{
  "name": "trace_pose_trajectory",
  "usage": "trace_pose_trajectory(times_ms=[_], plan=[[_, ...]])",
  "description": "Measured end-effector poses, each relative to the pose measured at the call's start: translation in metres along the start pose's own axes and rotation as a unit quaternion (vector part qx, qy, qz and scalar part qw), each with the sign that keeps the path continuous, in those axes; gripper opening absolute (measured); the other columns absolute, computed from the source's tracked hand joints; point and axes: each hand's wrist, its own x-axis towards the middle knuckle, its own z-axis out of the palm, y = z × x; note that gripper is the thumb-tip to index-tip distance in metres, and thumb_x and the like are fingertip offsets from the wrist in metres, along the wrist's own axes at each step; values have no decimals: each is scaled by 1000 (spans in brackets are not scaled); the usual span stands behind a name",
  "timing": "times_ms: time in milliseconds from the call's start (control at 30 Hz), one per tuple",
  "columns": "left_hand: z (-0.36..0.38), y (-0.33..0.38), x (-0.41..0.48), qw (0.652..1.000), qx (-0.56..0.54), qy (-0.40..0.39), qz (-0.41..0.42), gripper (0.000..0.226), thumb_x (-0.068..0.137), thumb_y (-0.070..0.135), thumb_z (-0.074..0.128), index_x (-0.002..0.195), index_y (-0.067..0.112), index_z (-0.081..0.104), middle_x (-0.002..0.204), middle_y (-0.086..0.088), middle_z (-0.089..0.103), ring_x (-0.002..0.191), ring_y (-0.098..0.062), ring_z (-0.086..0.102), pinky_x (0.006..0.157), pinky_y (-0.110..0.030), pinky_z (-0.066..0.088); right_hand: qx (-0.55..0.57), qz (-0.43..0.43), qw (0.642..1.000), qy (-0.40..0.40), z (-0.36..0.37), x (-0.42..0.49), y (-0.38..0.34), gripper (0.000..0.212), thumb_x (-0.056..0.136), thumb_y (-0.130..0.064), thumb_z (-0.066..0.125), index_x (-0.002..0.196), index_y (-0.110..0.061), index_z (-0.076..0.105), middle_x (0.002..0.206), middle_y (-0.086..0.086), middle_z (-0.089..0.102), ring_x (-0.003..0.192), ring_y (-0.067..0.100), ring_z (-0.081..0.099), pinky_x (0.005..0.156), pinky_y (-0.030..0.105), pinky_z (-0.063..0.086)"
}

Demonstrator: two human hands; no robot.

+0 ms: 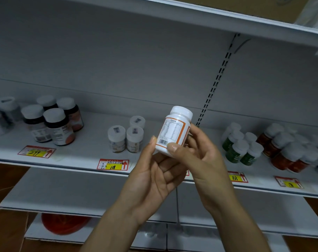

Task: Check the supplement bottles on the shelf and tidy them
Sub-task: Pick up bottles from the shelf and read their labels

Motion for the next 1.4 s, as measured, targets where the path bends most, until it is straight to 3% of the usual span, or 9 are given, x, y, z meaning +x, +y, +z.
trace_pose_trajectory(times_ms=[133,267,433,800,900,1000,1100,1267,1400], plan=[[2,2,0,999,-9,25,28,51,78,46,54,111,12,71,109,-14,72,86,-17,72,82,-28,54,-61,-80,992,73,-3,1,6,61,68,-18,75,123,-32,55,116,-3,67,103,9,67,83,19,53],[2,4,2,995,0,59,84,46,73,36,61,112,13,69,106,-11,72,87,-16,71,84,-29,54,-266,-225,931,113,-2,-2,16,31,86,-18,64,115,-30,65,120,-8,63,117,8,57,96,19,45],[1,4,2,990,-6,69,126,48,73,28,63,116,7,64,109,-15,71,97,-20,71,79,-28,58,-306,-222,921,94,8,-6,28,30,92,-25,58,122,-24,62,124,-15,60,120,-3,52,96,7,37],[-4,-1,7,913,160,145,347,41,67,15,70,106,12,56,95,-3,74,88,-11,71,71,-18,54,-165,-78,983,23,17,-6,30,52,84,-49,56,132,-29,57,125,-12,64,120,10,58,101,45,46],[-3,-5,5,896,194,138,375,43,68,17,73,108,17,57,105,1,73,99,-11,69,79,-19,54,-123,-64,990,28,19,-3,26,49,81,-46,64,127,-29,59,119,-10,67,115,10,61,99,42,48],[-2,-8,4,883,220,127,395,40,75,16,75,113,19,60,111,3,71,106,-13,67,85,-21,53,-76,-55,995,44,18,3,19,39,82,-33,73,118,-23,63,106,-9,72,100,5,67,85,23,53],[-1,-11,5,875,236,124,405,32,82,12,70,112,20,62,108,9,72,105,-9,67,82,-19,53,-40,-45,996,61,16,6,14,44,75,-29,67,116,-14,64,101,-6,74,93,5,69,77,15,51],[-3,-9,7,853,271,146,421,25,86,17,58,109,23,65,107,13,72,102,-4,66,80,-15,51,4,3,998,64,14,6,12,37,76,-34,63,108,-17,68,99,-3,74,93,7,69,82,22,53],[-9,-4,13,864,262,173,392,32,87,32,53,113,18,66,112,7,70,109,-10,64,89,-21,51,77,62,994,43,15,6,12,22,80,-34,65,94,-22,76,95,4,75,91,15,70,77,29,51]])
